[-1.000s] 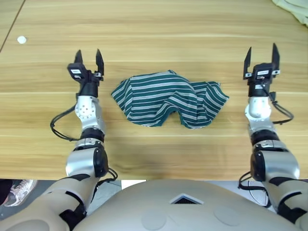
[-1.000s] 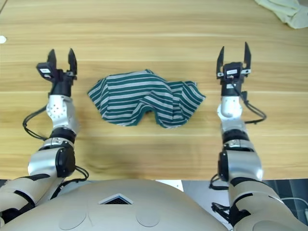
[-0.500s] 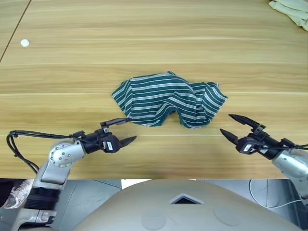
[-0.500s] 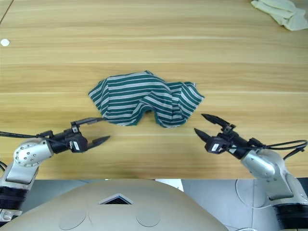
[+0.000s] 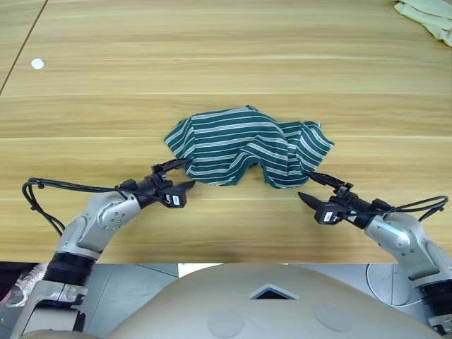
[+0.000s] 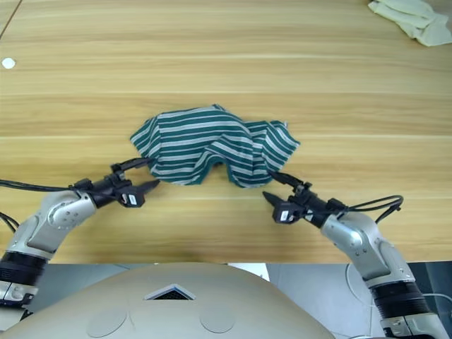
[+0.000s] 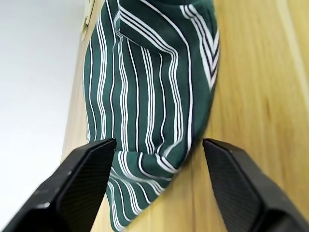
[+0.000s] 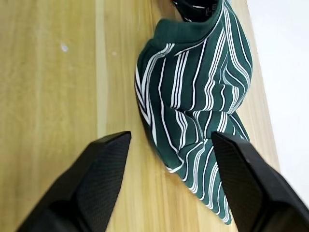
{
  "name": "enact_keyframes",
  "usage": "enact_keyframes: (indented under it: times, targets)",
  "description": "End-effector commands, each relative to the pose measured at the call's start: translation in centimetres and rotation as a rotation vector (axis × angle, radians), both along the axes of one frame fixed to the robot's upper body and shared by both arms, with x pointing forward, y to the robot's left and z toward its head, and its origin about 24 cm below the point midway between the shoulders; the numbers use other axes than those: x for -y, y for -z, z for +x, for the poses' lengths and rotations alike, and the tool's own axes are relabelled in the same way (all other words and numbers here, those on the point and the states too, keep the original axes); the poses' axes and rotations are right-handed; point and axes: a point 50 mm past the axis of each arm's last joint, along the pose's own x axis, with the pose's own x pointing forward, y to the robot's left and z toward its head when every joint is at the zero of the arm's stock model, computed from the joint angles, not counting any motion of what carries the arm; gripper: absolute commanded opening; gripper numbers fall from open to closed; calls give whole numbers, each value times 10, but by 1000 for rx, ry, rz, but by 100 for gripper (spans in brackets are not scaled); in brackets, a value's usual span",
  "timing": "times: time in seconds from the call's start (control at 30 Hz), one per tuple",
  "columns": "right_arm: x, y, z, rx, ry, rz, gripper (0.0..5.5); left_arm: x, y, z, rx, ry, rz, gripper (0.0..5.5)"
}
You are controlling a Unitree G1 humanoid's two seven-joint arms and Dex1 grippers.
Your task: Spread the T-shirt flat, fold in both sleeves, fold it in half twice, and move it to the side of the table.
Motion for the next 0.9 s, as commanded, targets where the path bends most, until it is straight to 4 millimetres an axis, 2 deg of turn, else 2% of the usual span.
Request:
enact_keyframes:
  times: [0.03,0.2,0.33,0.57,0.77,0.9]
  targets:
    - [4,19,-7,-82,-10,-80,311,-5,23,-8,-86,-6,98,336]
    - [12,21,3,-48,22,-106,311,-9,29,-4,-78,-31,121,336]
    - [20,23,10,-33,41,-134,306,-10,31,-4,-80,-36,128,266]
    - [9,30,11,-50,-18,-120,306,-9,32,-5,-85,-26,119,144]
    - [1,36,10,-59,-49,-94,188,-6,28,-4,-72,-25,86,68]
    - [4,40,15,-50,-6,-68,108,-5,27,-3,-67,-33,76,17]
